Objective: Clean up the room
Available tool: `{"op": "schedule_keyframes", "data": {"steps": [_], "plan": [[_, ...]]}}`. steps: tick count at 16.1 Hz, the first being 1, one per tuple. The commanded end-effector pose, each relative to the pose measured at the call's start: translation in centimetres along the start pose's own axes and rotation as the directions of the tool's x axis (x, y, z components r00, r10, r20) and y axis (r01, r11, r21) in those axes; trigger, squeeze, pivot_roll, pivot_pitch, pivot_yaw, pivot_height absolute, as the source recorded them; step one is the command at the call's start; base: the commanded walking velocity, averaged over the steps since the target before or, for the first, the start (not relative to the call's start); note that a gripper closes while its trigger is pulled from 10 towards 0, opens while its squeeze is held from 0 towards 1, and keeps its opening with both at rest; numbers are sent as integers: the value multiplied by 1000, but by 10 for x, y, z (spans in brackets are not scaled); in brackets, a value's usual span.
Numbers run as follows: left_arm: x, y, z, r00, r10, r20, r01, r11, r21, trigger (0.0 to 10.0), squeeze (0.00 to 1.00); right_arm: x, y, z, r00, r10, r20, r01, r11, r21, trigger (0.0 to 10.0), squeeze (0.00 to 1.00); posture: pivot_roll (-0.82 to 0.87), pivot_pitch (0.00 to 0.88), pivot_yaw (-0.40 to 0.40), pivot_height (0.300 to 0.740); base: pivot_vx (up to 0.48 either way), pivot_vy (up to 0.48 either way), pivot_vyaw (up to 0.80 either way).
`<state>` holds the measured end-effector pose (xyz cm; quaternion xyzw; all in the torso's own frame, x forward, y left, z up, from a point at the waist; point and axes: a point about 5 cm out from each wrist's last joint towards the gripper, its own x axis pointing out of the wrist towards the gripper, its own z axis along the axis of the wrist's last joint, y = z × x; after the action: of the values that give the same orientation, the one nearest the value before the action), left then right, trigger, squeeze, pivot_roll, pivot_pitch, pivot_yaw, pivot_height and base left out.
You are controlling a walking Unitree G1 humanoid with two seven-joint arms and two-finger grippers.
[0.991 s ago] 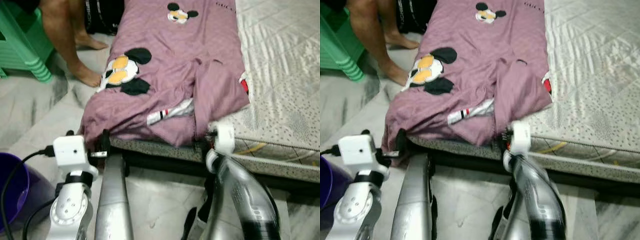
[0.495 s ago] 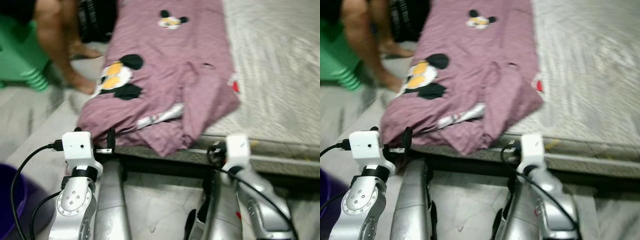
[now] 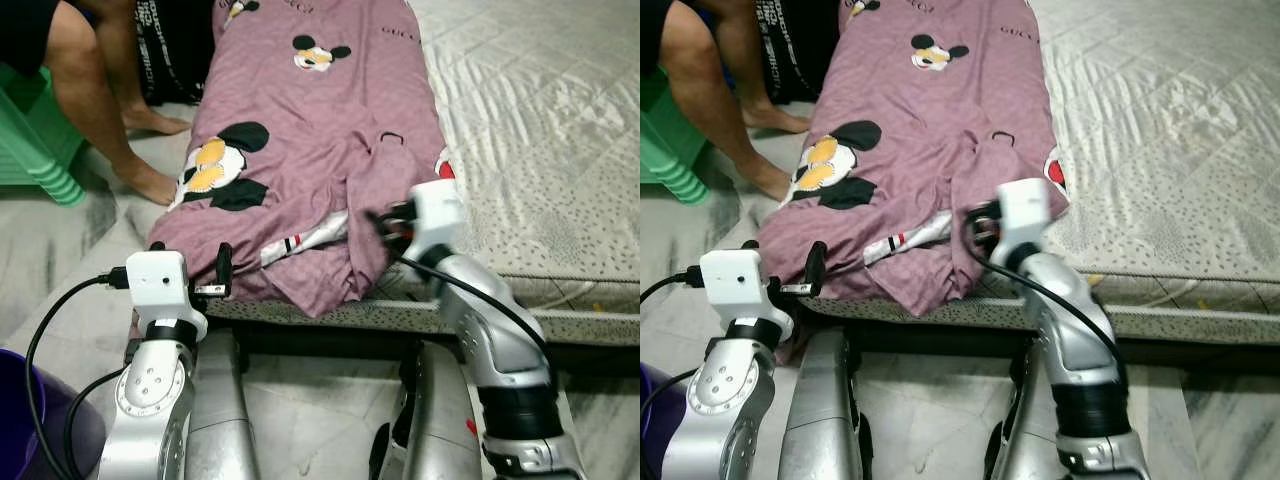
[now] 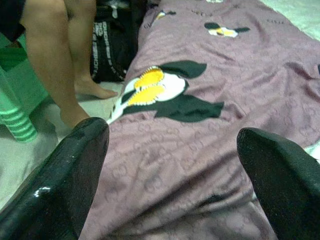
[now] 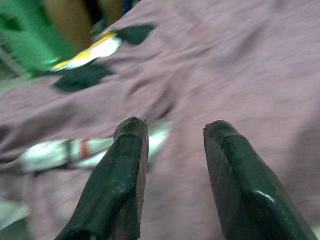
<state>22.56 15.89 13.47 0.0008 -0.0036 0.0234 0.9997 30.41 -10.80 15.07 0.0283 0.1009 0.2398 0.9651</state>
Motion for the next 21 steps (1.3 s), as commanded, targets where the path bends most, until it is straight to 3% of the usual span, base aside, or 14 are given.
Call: {"op": "schedule_keyframes", "data": {"steps": [1,4,9,10,11,14,15,16,17,21], "plan": [[1,3,-2,1000,7,-3,-7,1000,6,10000,0,5,15,-12,994,88,-67,-86,996,33,10000,1000,107,77,3,508,0,0,0],[1,2,0,1000,4,6,-4,1000,7,10000,0,21,33,-27,996,30,-80,-28,999,28,10000,1000,116,87,5,508,0,0,0],[-2,6,2,1000,24,12,-24,999,22,10000,0,52,22,-18,978,-206,-12,206,978,-9,10000,1000,152,99,-5,508,0,0,0],[-2,7,2,1000,26,12,-26,999,23,10000,0,57,20,-15,973,-229,4,229,973,-34,10000,408,158,101,-7,508,0,0,0],[-3,6,3,1000,28,13,-29,999,25,10000,0,63,16,-9,964,-264,30,265,963,-52,10000,0,162,102,-9,508,0,0,0],[-6,6,2,999,34,10,-34,999,26,10000,0,78,16,-7,960,-279,15,279,954,-112,10000,0,165,106,-11,508,0,0,0],[-7,5,2,999,33,9,-33,999,25,10000,0,82,16,-11,959,-283,-8,278,946,-170,10000,0,165,110,-12,508,0,0,0],[-7,5,2,999,32,9,-32,999,25,10000,0,83,16,-14,959,-283,-19,274,941,-197,6235,0,166,114,-15,508,0,0,0],[-7,5,2,999,32,9,-32,999,25,10000,0,85,16,-16,959,-281,-23,271,940,-209,0,0,166,118,-17,508,0,0,0],[-7,6,2,999,41,5,-41,999,26,10000,0,88,8,-17,948,-319,-21,303,918,-256,0,0,169,122,-23,508,0,0,0]]}}
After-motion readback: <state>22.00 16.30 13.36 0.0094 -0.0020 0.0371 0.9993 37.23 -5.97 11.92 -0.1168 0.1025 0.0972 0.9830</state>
